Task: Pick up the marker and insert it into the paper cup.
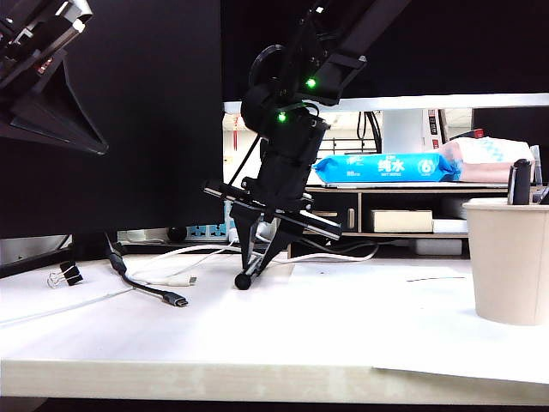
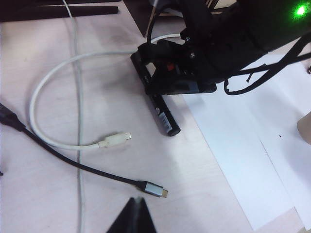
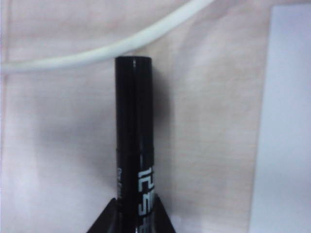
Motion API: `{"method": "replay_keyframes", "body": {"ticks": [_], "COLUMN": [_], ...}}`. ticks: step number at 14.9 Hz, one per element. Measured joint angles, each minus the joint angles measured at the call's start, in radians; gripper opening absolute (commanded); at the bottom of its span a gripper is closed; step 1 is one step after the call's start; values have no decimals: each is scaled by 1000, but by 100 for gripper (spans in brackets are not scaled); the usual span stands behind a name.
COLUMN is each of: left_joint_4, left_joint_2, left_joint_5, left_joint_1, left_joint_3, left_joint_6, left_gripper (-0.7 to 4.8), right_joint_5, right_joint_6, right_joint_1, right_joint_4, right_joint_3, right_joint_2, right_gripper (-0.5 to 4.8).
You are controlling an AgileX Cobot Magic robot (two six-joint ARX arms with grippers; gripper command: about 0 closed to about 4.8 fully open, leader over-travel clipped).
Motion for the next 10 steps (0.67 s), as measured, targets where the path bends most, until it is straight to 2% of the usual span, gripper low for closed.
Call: {"method": "replay_keyframes", "body": {"ticks": [3, 10], "left_joint_4": [-1, -23], "left_joint_2": [0, 0], "left_joint_5": [0, 0], "left_joint_1": [0, 0], "left_joint_3": [0, 0], "left_joint_6": [0, 0], "left_gripper": [-5, -5], "right_joint_5": [-35, -38], "right_joint_6": [-40, -108], "right_joint_1": [0, -18], "right_joint_4": [-1, -58], "right_joint_3": [0, 15], "right_joint_2": [0, -138], "right_gripper": [53, 53]}}
